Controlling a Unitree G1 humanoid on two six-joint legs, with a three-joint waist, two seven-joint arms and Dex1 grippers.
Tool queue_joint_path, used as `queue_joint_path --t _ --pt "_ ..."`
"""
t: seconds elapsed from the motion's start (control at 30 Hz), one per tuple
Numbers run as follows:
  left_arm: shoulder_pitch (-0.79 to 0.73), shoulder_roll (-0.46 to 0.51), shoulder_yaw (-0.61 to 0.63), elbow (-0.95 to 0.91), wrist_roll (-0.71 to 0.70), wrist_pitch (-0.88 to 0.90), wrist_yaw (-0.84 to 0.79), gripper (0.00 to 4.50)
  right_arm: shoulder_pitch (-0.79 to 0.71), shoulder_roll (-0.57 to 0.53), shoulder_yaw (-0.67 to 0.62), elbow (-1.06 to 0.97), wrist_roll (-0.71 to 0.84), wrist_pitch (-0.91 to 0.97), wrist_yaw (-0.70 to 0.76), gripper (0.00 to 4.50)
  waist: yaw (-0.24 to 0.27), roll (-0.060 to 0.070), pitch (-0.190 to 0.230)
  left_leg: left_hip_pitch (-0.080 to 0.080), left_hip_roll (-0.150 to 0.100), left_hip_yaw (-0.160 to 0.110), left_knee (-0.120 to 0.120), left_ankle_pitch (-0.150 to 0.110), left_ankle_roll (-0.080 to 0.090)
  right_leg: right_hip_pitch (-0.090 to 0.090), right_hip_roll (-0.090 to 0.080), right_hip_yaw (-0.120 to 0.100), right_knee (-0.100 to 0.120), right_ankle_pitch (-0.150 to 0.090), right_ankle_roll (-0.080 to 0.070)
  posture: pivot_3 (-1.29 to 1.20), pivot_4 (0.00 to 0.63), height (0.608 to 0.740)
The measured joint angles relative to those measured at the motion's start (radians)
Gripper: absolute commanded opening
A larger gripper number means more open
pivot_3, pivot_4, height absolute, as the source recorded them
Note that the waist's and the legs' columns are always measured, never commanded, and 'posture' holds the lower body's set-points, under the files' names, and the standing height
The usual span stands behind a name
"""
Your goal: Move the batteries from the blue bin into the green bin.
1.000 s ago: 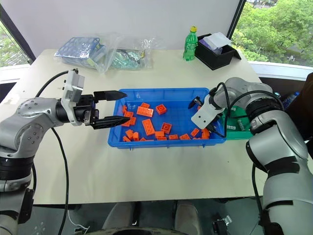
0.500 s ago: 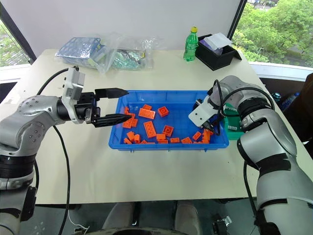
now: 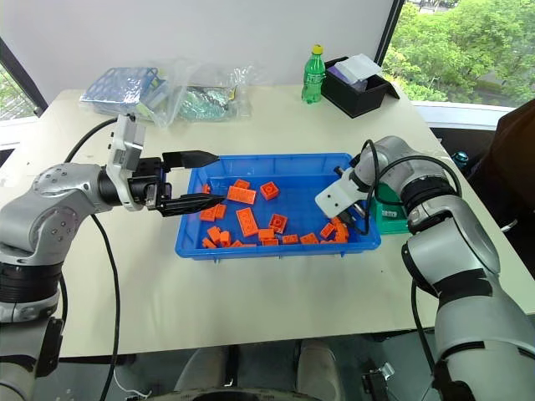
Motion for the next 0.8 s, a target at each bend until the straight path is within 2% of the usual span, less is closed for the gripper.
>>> queue_joint_path --t 0.1,0.17,0.27,0.4,0.5,0.67,0.73,0.8 --pt "-0.003 -0.001 -0.008 0.012 0.006 -0.005 -0.011 4.50 0.002 -0.005 -0.066 -0.125 0.080 0.097 0.034 0.22 0.006 0.000 0.000 0.000 0.000 0.000 0.000 0.000 0.000 0.000 0.000 0.000 0.000 0.000 0.000 0.00 0.150 0.723" --pt "-0.016 -0.009 -0.017 0.033 0.018 -0.012 -0.021 4.50 0.027 -0.029 -0.134 -0.272 0.149 0.242 0.059 0.22 0.013 0.000 0.000 -0.001 0.000 -0.001 0.001 0.000 0.000 0.001 0.000 0.000 0.000 0.000 0.000 0.00 0.150 0.723" --pt "-0.040 -0.018 -0.035 0.057 0.028 -0.028 -0.034 4.50 0.102 -0.131 -0.250 -0.491 0.222 0.471 0.056 0.22 0.032 -0.001 -0.001 -0.004 -0.001 -0.001 0.003 0.000 0.000 0.000 0.000 0.000 -0.002 -0.002 -0.003 0.00 0.150 0.723" --pt "-0.043 -0.017 -0.039 0.082 0.038 -0.039 -0.052 4.50 0.276 -0.255 -0.431 -0.732 0.290 0.841 0.015 0.22 0.035 -0.002 -0.001 -0.008 -0.001 -0.001 0.006 0.000 0.000 -0.002 -0.001 0.000 -0.002 -0.002 -0.003 0.00 0.150 0.723" --pt "-0.051 -0.021 -0.045 0.094 0.041 -0.044 -0.067 4.50 0.475 -0.311 -0.628 -0.930 0.347 1.152 -0.058 0.22 0.033 -0.002 -0.001 -0.008 -0.001 -0.001 0.007 0.000 0.000 -0.003 -0.001 0.000 -0.002 -0.002 -0.003 0.00 0.150 0.723" --pt "-0.074 -0.036 -0.053 0.119 0.044 -0.044 -0.081 4.50 0.764 -0.305 -0.877 -1.176 0.382 1.434 -0.184 0.22 0.031 -0.002 -0.002 -0.008 0.000 0.000 0.007 0.000 0.000 -0.003 -0.001 -0.001 -0.001 -0.004 0.001 0.00 0.150 0.723" --pt "-0.092 -0.044 -0.059 0.128 0.045 -0.044 -0.087 4.50 0.820 -0.272 -0.926 -1.254 0.405 1.521 -0.229 0.22 0.028 -0.002 -0.002 -0.008 0.000 0.001 0.007 0.000 0.000 -0.004 -0.001 -0.001 -0.002 -0.004 0.001 0.00 0.150 0.723" --pt "-0.117 -0.054 -0.069 0.142 0.046 -0.045 -0.098 4.50 0.857 -0.240 -0.943 -1.307 0.432 1.569 -0.277 1.11 0.029 -0.002 -0.002 -0.007 0.000 0.001 0.007 0.000 0.000 -0.003 -0.001 -0.001 -0.002 -0.004 0.001 0.00 0.150 0.723"
